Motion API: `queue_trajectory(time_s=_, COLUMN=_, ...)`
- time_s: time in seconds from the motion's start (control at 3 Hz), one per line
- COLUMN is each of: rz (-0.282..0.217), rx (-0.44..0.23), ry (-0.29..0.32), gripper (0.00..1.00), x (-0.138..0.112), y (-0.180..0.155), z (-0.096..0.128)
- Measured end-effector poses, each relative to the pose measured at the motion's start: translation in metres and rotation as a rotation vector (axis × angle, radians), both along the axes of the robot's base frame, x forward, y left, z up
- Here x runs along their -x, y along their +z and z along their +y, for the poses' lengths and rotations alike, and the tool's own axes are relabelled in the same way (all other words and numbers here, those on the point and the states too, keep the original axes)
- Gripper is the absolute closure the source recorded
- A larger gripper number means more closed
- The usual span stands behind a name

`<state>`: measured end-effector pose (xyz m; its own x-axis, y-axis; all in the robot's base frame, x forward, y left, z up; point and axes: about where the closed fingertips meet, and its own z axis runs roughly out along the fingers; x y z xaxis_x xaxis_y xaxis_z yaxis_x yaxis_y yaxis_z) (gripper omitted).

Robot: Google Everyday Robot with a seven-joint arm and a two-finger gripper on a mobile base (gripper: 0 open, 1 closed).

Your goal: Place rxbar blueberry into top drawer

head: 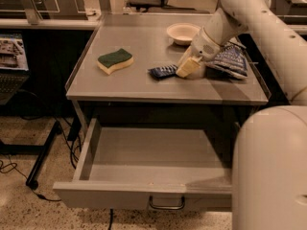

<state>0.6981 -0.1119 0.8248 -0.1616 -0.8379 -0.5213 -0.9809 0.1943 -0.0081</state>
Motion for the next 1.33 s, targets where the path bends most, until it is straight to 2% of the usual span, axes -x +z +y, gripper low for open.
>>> queue_trajectory(time_s=0.33, rz=-0.115, rx=-0.044, ry=-0.068, gripper=1.0, x=0.043, y=0.047, z=-0.031)
queue_trajectory(time_s=0.67, rz=-0.194, rx=-0.08, ry=-0.141, gripper=1.0, x=0.099, y=0.081, z=-0.052)
queue_trajectory(time_s=1.0, rz=-0.155, rx=-0.083, ry=-0.172, gripper=1.0, x=0.153, y=0.058, z=-0.059)
queue_trajectory(time_s=1.33, rz=-0.097, rx=-0.097, ry=-0.167, gripper=1.0, x=0.188, y=0.027, z=-0.056)
